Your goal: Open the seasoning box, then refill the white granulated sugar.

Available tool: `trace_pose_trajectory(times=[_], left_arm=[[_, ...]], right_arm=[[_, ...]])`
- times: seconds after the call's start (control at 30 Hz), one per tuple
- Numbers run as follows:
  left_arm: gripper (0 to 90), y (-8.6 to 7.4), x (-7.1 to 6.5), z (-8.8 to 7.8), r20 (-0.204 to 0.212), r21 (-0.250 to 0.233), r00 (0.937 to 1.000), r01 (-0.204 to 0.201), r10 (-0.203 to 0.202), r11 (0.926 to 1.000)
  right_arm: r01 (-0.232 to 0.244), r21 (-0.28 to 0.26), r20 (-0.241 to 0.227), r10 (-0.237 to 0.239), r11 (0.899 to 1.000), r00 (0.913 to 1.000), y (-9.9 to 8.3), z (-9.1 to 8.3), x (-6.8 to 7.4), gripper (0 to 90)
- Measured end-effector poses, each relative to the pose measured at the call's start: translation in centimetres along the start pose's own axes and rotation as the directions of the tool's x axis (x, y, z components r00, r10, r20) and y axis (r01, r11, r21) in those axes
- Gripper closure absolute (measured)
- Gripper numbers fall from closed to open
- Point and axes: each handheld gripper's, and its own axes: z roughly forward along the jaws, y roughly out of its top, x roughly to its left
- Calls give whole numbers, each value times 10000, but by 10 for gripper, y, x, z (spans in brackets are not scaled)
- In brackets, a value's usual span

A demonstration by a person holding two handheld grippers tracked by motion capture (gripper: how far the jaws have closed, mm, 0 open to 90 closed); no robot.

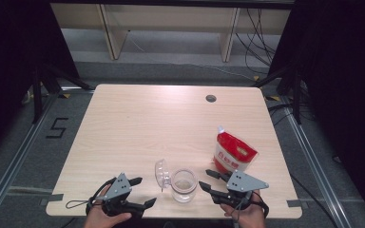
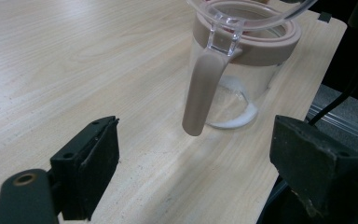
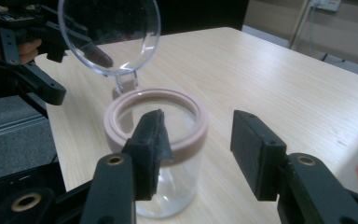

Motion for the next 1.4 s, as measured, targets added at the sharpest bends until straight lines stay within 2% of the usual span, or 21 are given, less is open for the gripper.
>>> trace_pose_trajectory(times=[0.17, 0.2, 0.23, 0.3, 0.33, 0.37, 0.47, 0.57, 0.63, 0.67, 0.73, 0.77, 0.83, 0.9, 0.93, 0.97, 1.0, 1.13, 1.17, 1.3, 1.4], left_arm=[[156, 0, 1, 1, -36, 125, 10000, -70, 71, 9999], [156, 0, 2, 1, -40, 251, 9998, -184, 185, 9995], [156, 0, 2, 1, -21, 275, 9999, -148, 149, 9995], [156, 0, 1, 1, -108, 95, 9999, 12, -11, 10000], [156, 0, 1, 1, -64, 89, 10000, -27, 27, 10000], [156, 0, 1, 1, -80, 49, 10000, 36, -35, 10000], [156, 0, 3, 0, -199, 184, 9995, -252, 255, 9995], [156, 0, 3, 0, -119, 151, 9996, -261, 263, 9995], [157, 0, 3, 0, -118, 43, 9998, -173, 174, 9998], [156, 0, 2, 0, -134, 11, 9998, -122, 122, 9999], [156, 0, 4, -1, -124, -11, 9997, -193, 192, 9998], [156, 0, 2, -1, -198, 24, 9998, 82, -81, 10000], [156, 0, 2, -1, -185, 25, 9998, 84, -84, 10000], [156, 0, 2, 0, -135, -6, 9999, -12, 12, 10000], [156, 0, 2, 0, -156, -22, 9999, 69, -70, 10000], [156, 1, 2, -1, -217, 78, 9998, -14, 16, 10000], [157, 0, 2, 0, -174, 53, 9998, 1, 0, 10000], [156, -1, 2, 0, -182, 100, 9998, -106, 108, 9999], [156, -1, 3, 0, -194, 108, 9997, -128, 130, 9999], [156, -1, 2, 0, -196, 123, 9997, -133, 135, 9998], [156, -1, 2, 0, -200, 228, 9997, -133, 137, 9997]], right_arm=[[-372, 99, 315, 369, 9993, 9988, -10, -8, 2, 463], [-274, 130, 308, 269, 9995, 9992, -11, -9, 0, 452], [-440, 202, 332, 433, 9988, 9985, -12, -11, 0, 440], [-481, 234, 380, 472, 9986, 9982, -15, -13, -1, 434], [-684, 251, 387, 674, 9973, 9970, -16, -15, 0, 428], [-593, 255, 450, 581, 9979, 9973, -17, -16, -2, 421], [-1079, 427, 508, 1057, 9932, 9931, -21, -21, -1, 412], [-1064, 378, 662, 1037, 9936, 9924, -25, -28, -3, 411], [-966, 396, 1012, 922, 9945, 9906, -27, -34, -5, 408], [-1197, 431, 933, 1153, 9919, 9889, -29, -38, -7, 406], [-1179, 450, 1109, 1123, 9920, 9875, -30, -40, -9, 405], [-1223, 454, 1378, 1150, 9915, 9838, -32, -43, -10, 402], [-1279, 537, 1334, 1198, 9903, 9838, -34, -46, -12, 397], [-1422, 565, 1455, 1328, 9882, 9804, -36, -51, -13, 393], [-1587, 646, 1644, 1464, 9852, 9755, -36, -53, -13, 388], [-1446, 702, 1540, 1325, 9870, 9791, -38, -54, -16, 383], [-1578, 602, 1647, 1461, 9856, 9755, -39, -54, -15, 380], [-1620, 630, 1912, 1474, 9848, 9704, -40, -59, -18, 357], [-1904, 686, 2088, 1726, 9793, 9626, -40, -61, -16, 351], [-1785, 573, 2444, 1595, 9823, 9565, -42, -64, -21, 301], [-2050, 635, 2627, 1818, 9767, 9476, -44, -68, -23, 297]])
